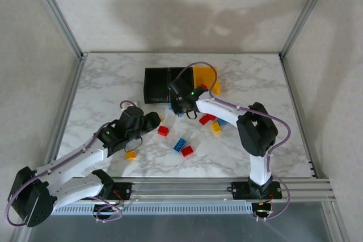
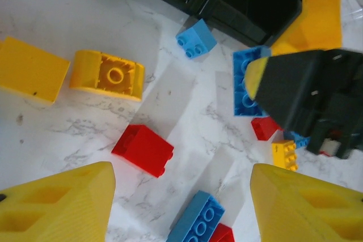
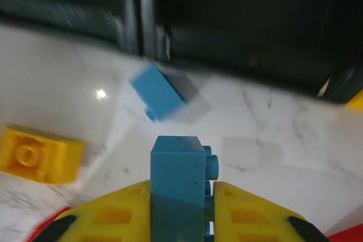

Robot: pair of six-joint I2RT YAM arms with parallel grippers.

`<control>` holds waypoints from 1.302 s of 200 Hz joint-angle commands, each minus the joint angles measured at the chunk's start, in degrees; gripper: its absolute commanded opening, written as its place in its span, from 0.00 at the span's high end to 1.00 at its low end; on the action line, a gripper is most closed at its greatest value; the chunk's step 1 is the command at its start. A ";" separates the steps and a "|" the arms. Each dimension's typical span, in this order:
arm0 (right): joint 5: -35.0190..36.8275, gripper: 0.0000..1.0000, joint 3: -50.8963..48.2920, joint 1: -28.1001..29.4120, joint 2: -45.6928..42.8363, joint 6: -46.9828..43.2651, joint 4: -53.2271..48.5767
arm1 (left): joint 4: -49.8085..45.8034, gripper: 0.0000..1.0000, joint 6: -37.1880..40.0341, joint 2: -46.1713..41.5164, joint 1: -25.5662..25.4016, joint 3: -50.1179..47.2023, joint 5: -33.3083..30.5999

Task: Sort the legos into containers by color
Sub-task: Pick up the lego from the center of the table, then place the lego in the container.

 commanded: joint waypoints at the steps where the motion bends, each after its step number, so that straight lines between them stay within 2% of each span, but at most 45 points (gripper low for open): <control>1: 3.07 0.81 7.10 -1.93 1.76 -0.52 -4.10 | 3.11 0.35 0.89 1.84 1.76 2.45 2.89; 66: 1.96 0.80 25.95 -6.62 14.92 0.22 -8.31 | 3.06 0.36 1.89 4.17 3.01 5.15 3.65; 75: 2.08 0.80 27.79 -8.43 16.70 0.36 -8.84 | 2.91 0.36 1.74 3.81 2.98 4.75 3.58; 117: 1.61 0.79 35.40 -9.76 24.11 0.85 -10.95 | 2.21 0.36 1.09 1.93 3.21 3.43 2.90; 174: 1.10 0.75 36.74 -9.87 27.70 1.43 -10.11 | 1.40 0.36 1.14 1.20 3.65 3.03 2.52; 194: 0.91 0.68 36.81 -9.95 27.94 1.62 -10.11 | 1.40 0.36 0.97 0.87 3.73 2.71 2.50; 233: 1.25 0.62 36.16 -9.94 26.76 1.60 -9.91 | 1.02 0.36 0.53 -0.16 3.79 1.77 2.26; 260: 1.60 0.62 35.11 -9.88 23.73 1.60 -9.62 | -0.29 0.36 0.09 -1.55 3.82 1.61 1.39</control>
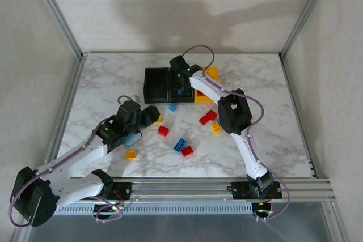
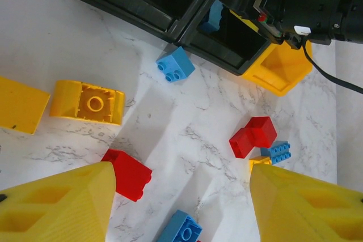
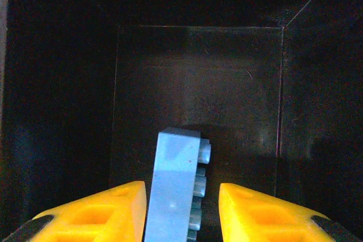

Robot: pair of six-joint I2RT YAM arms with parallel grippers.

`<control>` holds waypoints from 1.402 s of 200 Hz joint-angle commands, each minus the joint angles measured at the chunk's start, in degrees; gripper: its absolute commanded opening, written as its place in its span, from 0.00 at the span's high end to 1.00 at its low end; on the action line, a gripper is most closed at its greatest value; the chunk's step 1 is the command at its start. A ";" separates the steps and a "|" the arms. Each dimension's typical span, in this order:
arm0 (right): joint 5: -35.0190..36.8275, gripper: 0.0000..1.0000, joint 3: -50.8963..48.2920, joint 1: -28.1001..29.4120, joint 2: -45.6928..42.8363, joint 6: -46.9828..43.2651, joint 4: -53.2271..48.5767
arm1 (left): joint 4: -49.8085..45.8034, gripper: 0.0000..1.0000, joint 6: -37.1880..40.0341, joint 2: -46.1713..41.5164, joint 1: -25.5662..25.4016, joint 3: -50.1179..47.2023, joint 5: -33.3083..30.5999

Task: Sort the legos into containers by color
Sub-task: Place the lego in the container, then pick up the lego from the middle-left of the table.

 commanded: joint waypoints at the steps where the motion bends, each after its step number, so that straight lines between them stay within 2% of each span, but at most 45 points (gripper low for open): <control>1: 0.40 0.62 0.19 0.05 -3.66 0.68 -0.25 | -2.03 0.36 -0.68 -2.19 0.67 -0.50 -1.19; 84: -0.76 0.59 -13.58 1.35 -20.78 -1.04 6.13 | -11.11 0.37 -1.26 -5.94 1.38 -0.36 -6.71; 123: -5.21 0.59 -28.14 2.77 -32.45 -3.10 13.14 | -16.04 0.38 -0.67 -5.53 1.92 0.92 -10.82; 143: -8.23 0.59 -36.88 4.35 -38.83 -3.45 16.67 | -19.77 0.38 1.03 -3.27 3.98 2.67 -14.04; 158: -9.41 0.54 -42.53 5.04 -42.91 -3.31 18.43 | -21.64 0.38 1.02 -1.53 6.15 3.16 -16.52; 185: -10.67 0.54 -50.73 6.16 -48.87 -2.42 20.21 | -21.11 0.39 0.65 0.55 10.14 1.96 -17.49; 225: -11.73 0.54 -57.52 6.46 -52.50 -1.11 21.26 | -15.97 0.41 1.61 4.34 14.13 -1.26 -14.61; 266: -11.19 0.54 -57.74 6.36 -51.97 -1.07 21.68 | -12.95 0.41 1.71 9.32 14.55 -2.71 -14.63; 280: -11.26 0.55 -57.11 6.36 -51.32 -1.10 21.84 | -12.19 0.48 1.93 10.47 14.91 -3.25 -14.91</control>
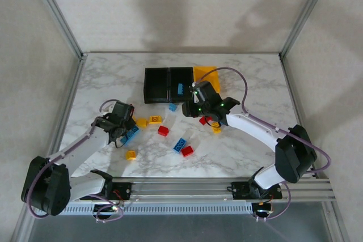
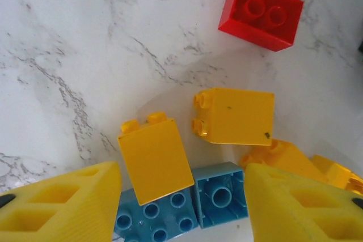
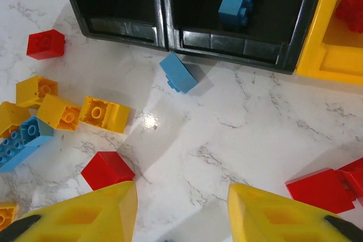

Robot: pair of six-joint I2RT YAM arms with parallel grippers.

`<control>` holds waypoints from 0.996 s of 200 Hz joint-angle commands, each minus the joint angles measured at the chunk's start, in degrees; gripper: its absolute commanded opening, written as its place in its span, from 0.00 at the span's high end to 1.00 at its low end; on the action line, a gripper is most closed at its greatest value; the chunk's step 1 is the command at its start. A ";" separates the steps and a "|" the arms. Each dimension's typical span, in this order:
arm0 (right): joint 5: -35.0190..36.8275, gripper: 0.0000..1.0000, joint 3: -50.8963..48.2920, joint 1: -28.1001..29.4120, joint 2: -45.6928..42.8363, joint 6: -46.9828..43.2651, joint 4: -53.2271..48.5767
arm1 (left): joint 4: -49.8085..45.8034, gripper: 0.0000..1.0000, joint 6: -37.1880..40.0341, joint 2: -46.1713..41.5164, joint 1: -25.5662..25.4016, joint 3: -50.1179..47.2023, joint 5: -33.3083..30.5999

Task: Sort the legos into containers by color
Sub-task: Pick up the lego from the middle-left of the table.

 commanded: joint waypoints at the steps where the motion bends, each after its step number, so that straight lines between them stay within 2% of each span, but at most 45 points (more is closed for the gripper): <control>1: -0.50 0.55 0.58 0.34 0.21 0.64 1.55 | 2.16 0.48 1.40 1.58 0.97 -1.44 -0.20; 106: -0.43 0.55 2.00 0.29 2.02 1.18 1.20 | 7.00 0.49 3.49 5.85 2.85 -4.91 1.95; 130: -0.33 0.55 2.12 0.40 1.77 1.35 1.03 | 7.37 0.56 4.40 6.95 3.82 -4.71 2.04; 150: -0.31 0.55 2.14 0.37 1.37 1.46 0.78 | 6.83 0.66 4.95 7.01 4.09 -4.31 2.35; 176: -2.75 0.55 1.30 0.39 0.35 0.65 1.35 | 4.51 0.71 5.34 5.00 4.09 -3.17 1.98; 199: -6.76 0.55 -0.31 0.96 -1.07 -0.64 2.91 | 2.50 0.71 5.57 2.28 4.09 -2.15 1.62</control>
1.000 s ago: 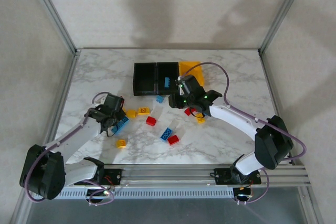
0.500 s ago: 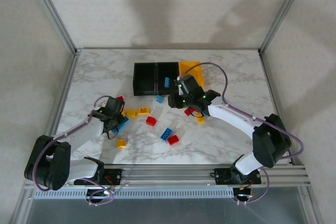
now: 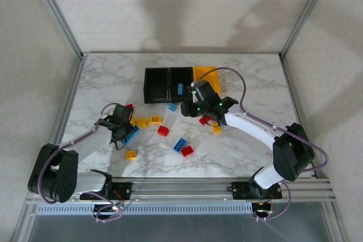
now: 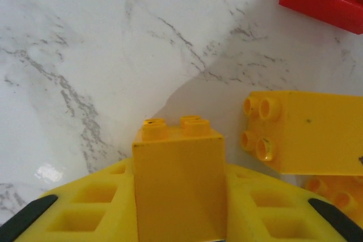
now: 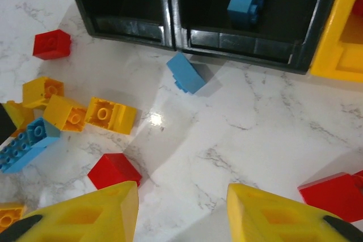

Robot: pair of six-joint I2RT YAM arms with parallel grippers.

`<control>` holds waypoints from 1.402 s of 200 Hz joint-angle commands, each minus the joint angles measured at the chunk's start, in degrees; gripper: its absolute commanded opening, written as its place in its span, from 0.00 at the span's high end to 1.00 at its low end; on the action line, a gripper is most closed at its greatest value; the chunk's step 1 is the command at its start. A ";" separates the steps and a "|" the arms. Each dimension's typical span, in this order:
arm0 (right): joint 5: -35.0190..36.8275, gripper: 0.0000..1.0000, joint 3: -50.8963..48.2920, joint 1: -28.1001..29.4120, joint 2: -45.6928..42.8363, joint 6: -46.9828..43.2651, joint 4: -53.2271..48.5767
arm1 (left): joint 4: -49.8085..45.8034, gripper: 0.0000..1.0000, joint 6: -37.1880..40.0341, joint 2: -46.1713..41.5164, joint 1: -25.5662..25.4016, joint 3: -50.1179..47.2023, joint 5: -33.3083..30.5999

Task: Sort the legos into containers by color
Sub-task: Pick up the lego from the middle-left of the table, then place the lego in the container.

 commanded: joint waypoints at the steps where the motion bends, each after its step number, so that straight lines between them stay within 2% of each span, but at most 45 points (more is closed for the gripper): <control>1: -4.97 0.55 -0.66 0.90 -2.35 -1.49 2.15 | -3.82 0.71 1.36 -3.09 0.57 1.89 -0.43; 43: -16.96 0.55 -5.56 3.03 -5.79 -5.08 6.44 | -7.00 0.73 1.87 -5.88 0.57 4.86 0.44; 70: -20.66 0.55 -8.13 3.71 -7.58 -5.15 9.05 | -8.43 0.74 2.38 -6.13 0.48 7.64 1.40; 124: -17.12 0.55 -8.47 3.72 -8.95 -4.67 8.83 | -7.66 0.75 2.78 -1.69 -1.52 16.06 3.20; 192: -10.90 0.54 -10.09 3.20 -9.84 0.41 9.66 | -7.97 0.76 6.18 15.31 -8.59 35.71 1.66; 241: -4.26 0.52 -9.61 -0.37 -10.08 4.75 7.06 | -9.31 0.78 9.08 27.04 -9.80 46.87 1.91; 280: -3.98 0.52 -9.08 -0.92 -9.93 5.30 6.97 | -11.21 0.78 11.21 34.95 -9.80 54.77 1.64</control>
